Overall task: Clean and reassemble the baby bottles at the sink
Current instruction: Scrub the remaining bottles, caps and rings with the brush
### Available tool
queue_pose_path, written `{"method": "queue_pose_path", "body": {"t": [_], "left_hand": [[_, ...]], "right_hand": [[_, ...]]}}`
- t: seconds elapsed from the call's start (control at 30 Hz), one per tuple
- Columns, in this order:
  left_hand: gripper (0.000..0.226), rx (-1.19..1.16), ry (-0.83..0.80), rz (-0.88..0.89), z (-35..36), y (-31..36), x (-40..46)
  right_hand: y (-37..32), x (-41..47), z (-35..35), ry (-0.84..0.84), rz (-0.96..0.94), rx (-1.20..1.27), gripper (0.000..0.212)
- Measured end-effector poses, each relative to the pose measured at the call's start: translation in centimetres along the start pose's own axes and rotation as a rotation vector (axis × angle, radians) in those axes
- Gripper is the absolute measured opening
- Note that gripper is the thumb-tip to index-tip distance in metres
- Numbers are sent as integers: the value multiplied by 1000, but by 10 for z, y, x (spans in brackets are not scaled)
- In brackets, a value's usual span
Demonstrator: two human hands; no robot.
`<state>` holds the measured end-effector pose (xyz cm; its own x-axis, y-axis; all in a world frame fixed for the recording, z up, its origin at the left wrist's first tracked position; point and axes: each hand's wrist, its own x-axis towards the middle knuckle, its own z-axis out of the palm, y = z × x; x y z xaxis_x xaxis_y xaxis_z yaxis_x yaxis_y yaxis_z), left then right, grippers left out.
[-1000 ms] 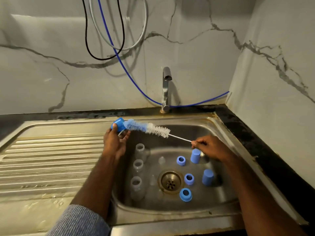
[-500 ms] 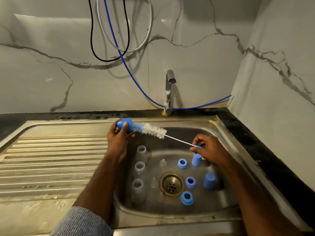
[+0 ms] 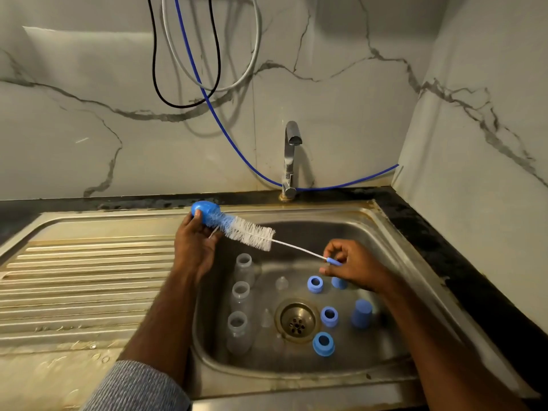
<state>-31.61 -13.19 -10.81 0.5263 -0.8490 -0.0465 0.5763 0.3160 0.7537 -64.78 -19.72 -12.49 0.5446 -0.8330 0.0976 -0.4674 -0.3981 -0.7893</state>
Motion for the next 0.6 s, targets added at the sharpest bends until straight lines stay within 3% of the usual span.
{"method": "queue_pose_path", "body": {"t": [0.1, 0.17, 0.23, 0.43, 0.5, 0.6], "left_hand": [[38, 5, 10, 15, -2, 2, 2], [39, -5, -11, 32, 1, 1, 1], [39, -23, -42, 41, 4, -1, 0], [44, -235, -10, -33, 5, -6, 0], [43, -232, -13, -9, 5, -6, 0], [40, -125, 21, 59, 3, -5, 0]], "right_hand": [[2, 2, -1, 176, -23, -2, 12], [3, 4, -4, 338, -21, -132, 4], [3, 4, -7, 414, 12, -216, 13], [2, 2, 5, -35, 159, 117, 43], [2, 3, 9, -66, 153, 130, 35], [7, 6, 11, 58, 23, 38, 19]]}}
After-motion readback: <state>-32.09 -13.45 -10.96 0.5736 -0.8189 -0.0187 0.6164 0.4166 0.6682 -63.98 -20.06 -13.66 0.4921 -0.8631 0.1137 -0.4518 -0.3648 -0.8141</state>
